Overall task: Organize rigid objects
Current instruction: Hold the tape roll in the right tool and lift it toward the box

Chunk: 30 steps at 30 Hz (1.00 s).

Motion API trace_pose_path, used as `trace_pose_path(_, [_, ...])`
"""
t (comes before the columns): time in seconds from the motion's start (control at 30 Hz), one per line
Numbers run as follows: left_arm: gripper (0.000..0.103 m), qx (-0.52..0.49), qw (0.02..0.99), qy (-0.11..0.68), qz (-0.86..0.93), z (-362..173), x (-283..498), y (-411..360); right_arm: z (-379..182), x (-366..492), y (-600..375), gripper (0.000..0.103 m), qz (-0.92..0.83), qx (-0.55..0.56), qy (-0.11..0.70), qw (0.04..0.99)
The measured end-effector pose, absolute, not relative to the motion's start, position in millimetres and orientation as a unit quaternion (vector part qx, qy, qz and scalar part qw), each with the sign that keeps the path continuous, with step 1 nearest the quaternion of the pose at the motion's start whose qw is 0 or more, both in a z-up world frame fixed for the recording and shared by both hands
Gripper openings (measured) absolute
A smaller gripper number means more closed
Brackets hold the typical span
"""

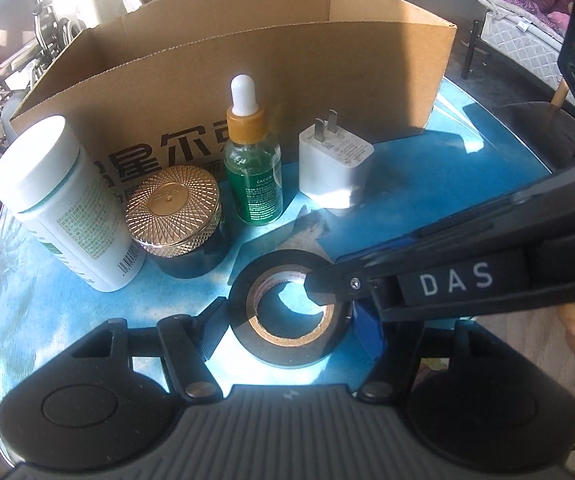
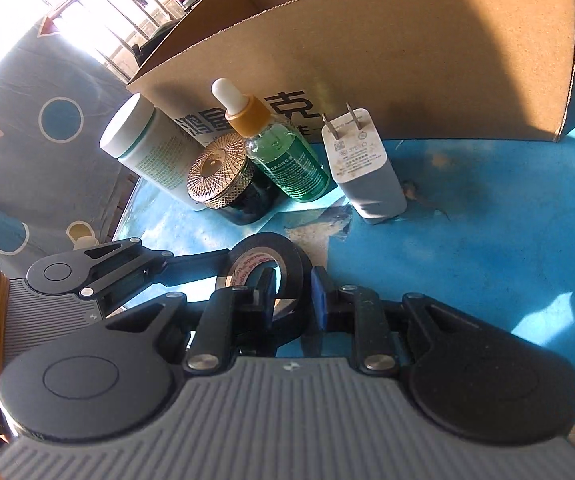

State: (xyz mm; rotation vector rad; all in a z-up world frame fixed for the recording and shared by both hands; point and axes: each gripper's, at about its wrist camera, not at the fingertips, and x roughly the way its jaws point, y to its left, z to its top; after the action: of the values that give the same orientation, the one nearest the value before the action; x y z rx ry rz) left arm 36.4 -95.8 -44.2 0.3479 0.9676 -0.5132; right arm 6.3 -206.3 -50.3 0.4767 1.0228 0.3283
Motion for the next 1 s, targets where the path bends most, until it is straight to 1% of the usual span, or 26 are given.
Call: trace_pose_path(1.0, [0.067,0.172,0.844,0.449,-0.237,-45.7,33.7,-100.7,-51.2,4.0,-205.0,0.019,0.149,0.236,0.476,0.834])
